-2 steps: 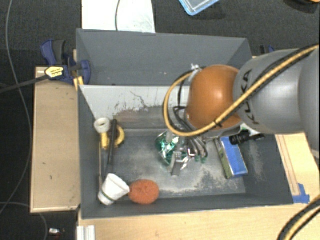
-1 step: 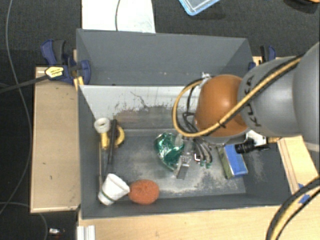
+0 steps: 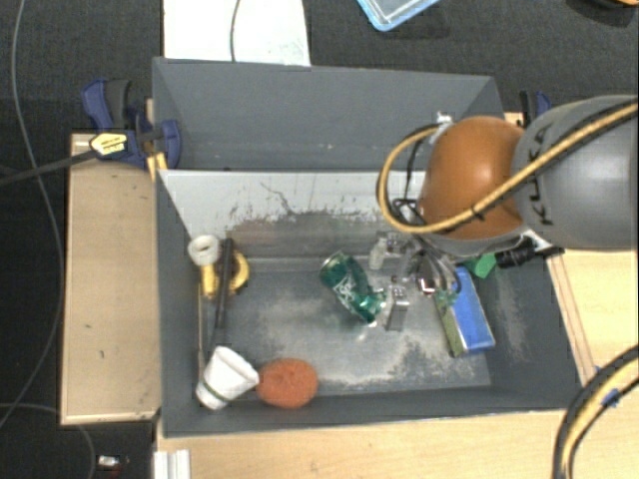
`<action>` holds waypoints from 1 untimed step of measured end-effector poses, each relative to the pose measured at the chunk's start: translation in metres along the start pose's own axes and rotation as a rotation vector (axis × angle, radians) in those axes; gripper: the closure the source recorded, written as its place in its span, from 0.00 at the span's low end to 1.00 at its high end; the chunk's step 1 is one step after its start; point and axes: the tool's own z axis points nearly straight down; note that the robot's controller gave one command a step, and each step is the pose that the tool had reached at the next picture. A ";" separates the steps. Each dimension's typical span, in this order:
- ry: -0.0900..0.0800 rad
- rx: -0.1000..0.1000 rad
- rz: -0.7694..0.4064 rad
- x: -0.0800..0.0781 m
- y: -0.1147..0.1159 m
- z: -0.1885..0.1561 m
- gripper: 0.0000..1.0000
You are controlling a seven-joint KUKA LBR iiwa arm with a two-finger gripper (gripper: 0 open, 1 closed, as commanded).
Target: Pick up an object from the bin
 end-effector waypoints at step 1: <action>0.004 0.001 0.050 -0.005 0.004 0.023 0.00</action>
Offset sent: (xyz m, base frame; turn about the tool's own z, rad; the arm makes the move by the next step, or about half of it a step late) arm 0.0219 -0.0107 -0.0526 0.1461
